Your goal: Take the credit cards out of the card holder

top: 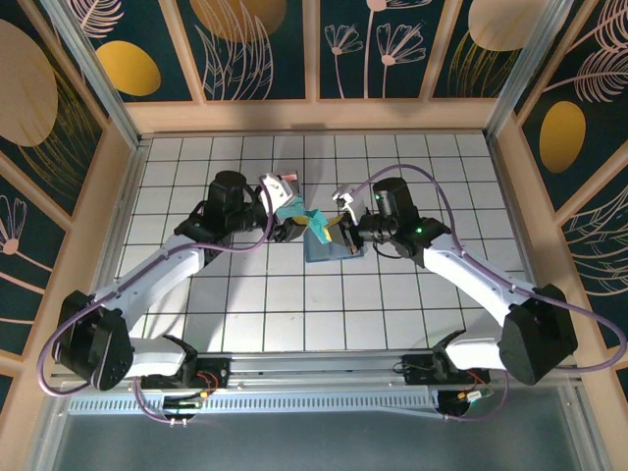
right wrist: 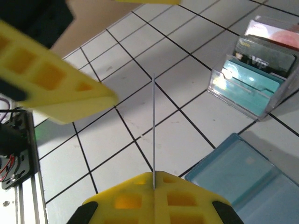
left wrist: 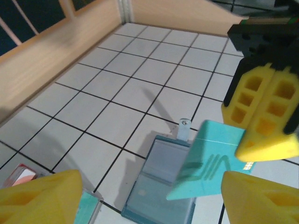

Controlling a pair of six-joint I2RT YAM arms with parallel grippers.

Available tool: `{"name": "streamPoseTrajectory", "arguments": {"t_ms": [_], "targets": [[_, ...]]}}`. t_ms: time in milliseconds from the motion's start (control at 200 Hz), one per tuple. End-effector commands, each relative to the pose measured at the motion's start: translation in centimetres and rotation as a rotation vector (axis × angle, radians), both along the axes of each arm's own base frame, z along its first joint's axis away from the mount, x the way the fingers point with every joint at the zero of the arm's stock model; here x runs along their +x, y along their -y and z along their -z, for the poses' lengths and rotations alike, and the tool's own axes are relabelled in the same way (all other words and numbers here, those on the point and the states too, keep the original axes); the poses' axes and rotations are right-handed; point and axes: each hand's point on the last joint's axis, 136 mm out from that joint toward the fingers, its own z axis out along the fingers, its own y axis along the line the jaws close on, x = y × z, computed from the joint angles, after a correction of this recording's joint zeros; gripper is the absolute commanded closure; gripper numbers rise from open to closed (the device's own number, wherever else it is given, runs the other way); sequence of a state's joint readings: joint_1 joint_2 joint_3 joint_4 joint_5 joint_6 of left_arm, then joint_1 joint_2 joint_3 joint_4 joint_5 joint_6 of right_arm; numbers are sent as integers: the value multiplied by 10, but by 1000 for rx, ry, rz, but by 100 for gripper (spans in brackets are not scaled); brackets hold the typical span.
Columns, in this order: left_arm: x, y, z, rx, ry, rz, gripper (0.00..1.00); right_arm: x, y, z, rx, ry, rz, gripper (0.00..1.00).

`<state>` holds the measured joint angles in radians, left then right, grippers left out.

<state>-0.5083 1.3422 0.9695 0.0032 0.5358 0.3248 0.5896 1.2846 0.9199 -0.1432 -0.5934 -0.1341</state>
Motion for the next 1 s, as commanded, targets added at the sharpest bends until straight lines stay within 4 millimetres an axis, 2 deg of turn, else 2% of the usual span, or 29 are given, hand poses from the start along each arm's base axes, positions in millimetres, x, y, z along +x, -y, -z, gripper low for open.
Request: {"name": "streamPoseTrajectory", "arguments": {"t_ms": [0,185,285,345,360,380,425,490,505,571,721,786,871,996], "targets": [[-9,9,0,42,7,142,26,-17,-3,-19,32,41,-80,100],[-15,14,1,40,-9,199,26,-18,-3,-22,40,45,-86,100],[-10,8,-2,23,4,140,22,-19,-3,-25,53,60,-89,100],[-5,1,-13,-53,12,83,19,-18,-2,-29,72,78,-81,100],[-4,-1,-21,-81,20,72,19,-17,-1,-30,80,83,-75,100],[-5,-5,-19,-103,5,56,18,-16,1,-31,91,88,-71,100],[-6,-8,-27,-160,7,34,16,-14,5,-34,122,95,-56,100],[-12,-9,-36,-225,-4,22,16,-15,6,-45,183,116,-49,100],[-12,-10,-38,-243,-7,17,16,-8,13,-48,198,123,-20,100],[-14,-12,-47,-340,-38,-13,18,-4,20,-62,285,149,2,100],[-10,-13,-64,-577,-215,-71,18,-7,29,-89,460,175,11,100],[-12,-11,-67,-650,-286,-58,22,-7,32,-100,525,192,17,100],[-20,-8,-72,-719,-322,-22,24,-8,37,-113,612,204,25,100],[-32,3,-83,-719,-280,9,21,-13,41,-127,723,196,-10,100]]}}
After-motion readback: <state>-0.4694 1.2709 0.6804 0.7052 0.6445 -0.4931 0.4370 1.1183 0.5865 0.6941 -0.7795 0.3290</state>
